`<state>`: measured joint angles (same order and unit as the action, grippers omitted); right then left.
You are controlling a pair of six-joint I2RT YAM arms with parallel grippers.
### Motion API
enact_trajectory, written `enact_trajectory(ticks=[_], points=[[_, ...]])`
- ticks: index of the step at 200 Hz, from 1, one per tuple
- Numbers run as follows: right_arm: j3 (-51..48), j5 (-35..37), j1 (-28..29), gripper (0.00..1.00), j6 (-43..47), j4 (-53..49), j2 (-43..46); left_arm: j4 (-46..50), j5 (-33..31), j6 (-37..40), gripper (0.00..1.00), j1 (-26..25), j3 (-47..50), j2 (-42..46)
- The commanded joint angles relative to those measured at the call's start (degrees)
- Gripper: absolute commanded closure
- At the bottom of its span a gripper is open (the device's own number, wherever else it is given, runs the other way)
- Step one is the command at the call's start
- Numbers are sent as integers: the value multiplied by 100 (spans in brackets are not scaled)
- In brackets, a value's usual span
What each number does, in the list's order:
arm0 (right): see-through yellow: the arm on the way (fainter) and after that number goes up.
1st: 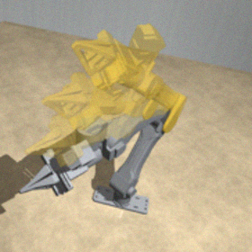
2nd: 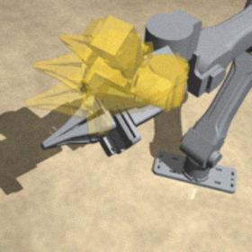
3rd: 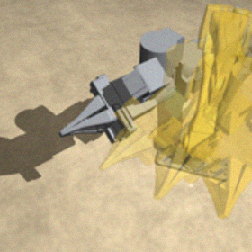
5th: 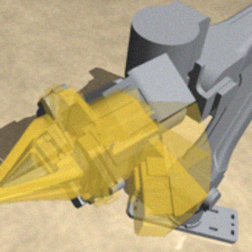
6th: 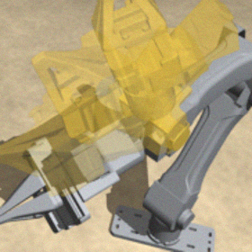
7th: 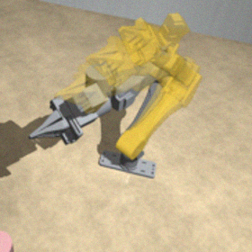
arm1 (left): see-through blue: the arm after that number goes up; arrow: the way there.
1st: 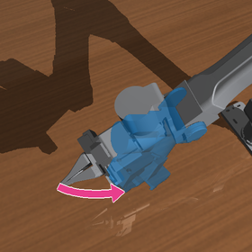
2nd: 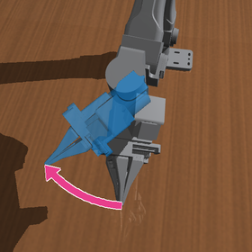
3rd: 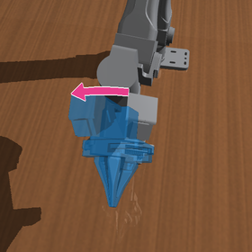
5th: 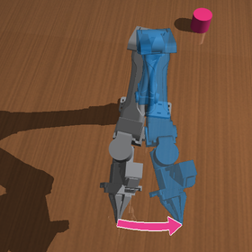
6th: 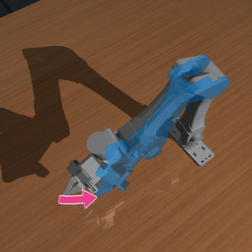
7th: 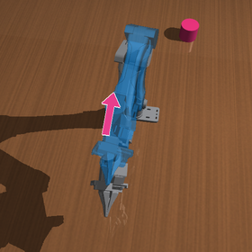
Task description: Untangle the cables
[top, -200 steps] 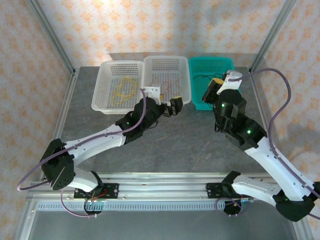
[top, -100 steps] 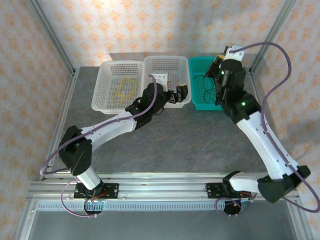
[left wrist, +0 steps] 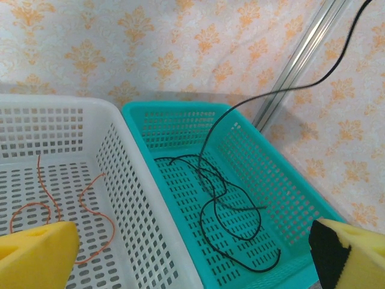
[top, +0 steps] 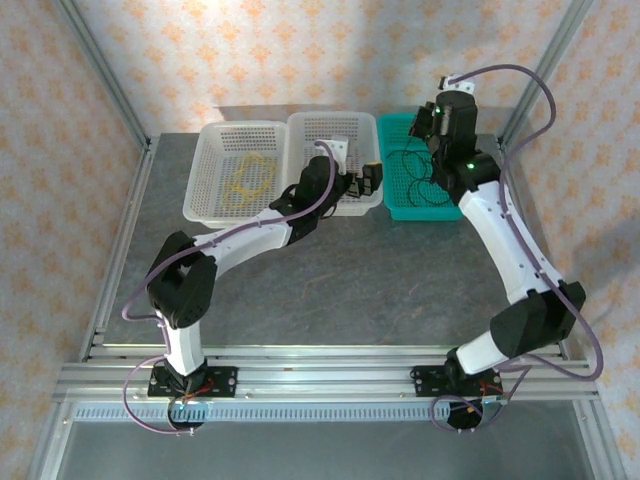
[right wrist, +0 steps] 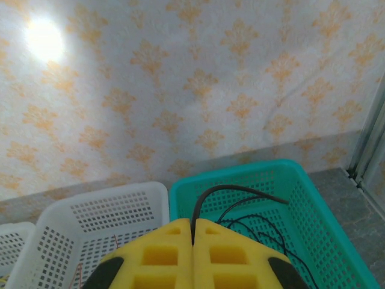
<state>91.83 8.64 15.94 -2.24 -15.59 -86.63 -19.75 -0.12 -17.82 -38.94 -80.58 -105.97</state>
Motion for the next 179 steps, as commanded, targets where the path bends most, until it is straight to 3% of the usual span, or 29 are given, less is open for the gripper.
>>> enact_trajectory(ticks=[1, 57, 119, 151, 179], points=[[-147, -288, -174, 100, -196, 151, -100, -442, -93, 122, 1, 44, -166, -178], [-503, -1510, -571, 100, -188, 318, -594, -291, -71, 36, 1, 44, -369, -634], [-403, -1152, -595, 100, -218, -83, -1586, -158, 16, -159, 1, 20, -551, -884], [-489, -1050, -596, 89, -345, -274, -1913, 13, 111, -172, 1, -41, -644, -977], [-604, -1143, -600, 67, -438, -282, -1880, 111, 121, -160, 1, -83, -585, -986]])
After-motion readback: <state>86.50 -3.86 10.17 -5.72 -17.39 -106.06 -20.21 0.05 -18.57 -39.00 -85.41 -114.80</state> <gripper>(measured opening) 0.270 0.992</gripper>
